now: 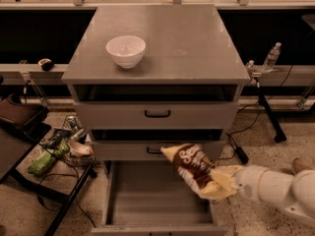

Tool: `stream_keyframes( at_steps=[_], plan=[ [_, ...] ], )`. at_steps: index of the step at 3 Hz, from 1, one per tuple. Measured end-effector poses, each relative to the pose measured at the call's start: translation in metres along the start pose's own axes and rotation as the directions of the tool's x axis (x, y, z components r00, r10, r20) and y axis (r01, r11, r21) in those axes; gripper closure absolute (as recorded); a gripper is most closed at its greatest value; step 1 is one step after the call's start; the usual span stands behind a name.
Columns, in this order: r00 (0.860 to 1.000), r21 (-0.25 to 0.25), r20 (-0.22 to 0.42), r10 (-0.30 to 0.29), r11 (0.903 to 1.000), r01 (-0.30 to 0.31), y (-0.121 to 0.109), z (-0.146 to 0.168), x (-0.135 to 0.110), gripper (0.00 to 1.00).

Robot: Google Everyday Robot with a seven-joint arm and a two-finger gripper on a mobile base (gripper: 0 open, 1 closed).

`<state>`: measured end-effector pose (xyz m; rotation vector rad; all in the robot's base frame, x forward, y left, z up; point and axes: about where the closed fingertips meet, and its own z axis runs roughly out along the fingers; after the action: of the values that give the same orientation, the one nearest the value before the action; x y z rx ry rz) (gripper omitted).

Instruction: Place brown chip bag into bottom drawer

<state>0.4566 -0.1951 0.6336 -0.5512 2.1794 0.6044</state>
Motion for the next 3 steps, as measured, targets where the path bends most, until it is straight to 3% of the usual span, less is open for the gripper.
stream_keyframes(
  at_steps=[1,2,3],
  plan=[
    [0.974,-0.068,-0.173,0.146,0.9849,-0.160,0.000,0.112,0.110,1.00],
    [0.945,-0.108,-0.261,0.198,0.9667,-0.232,0.006,0.181,0.156,1.00],
    [0.927,-0.127,-0.305,0.219,0.9553,-0.267,0.010,0.241,0.171,1.00]
  ],
)
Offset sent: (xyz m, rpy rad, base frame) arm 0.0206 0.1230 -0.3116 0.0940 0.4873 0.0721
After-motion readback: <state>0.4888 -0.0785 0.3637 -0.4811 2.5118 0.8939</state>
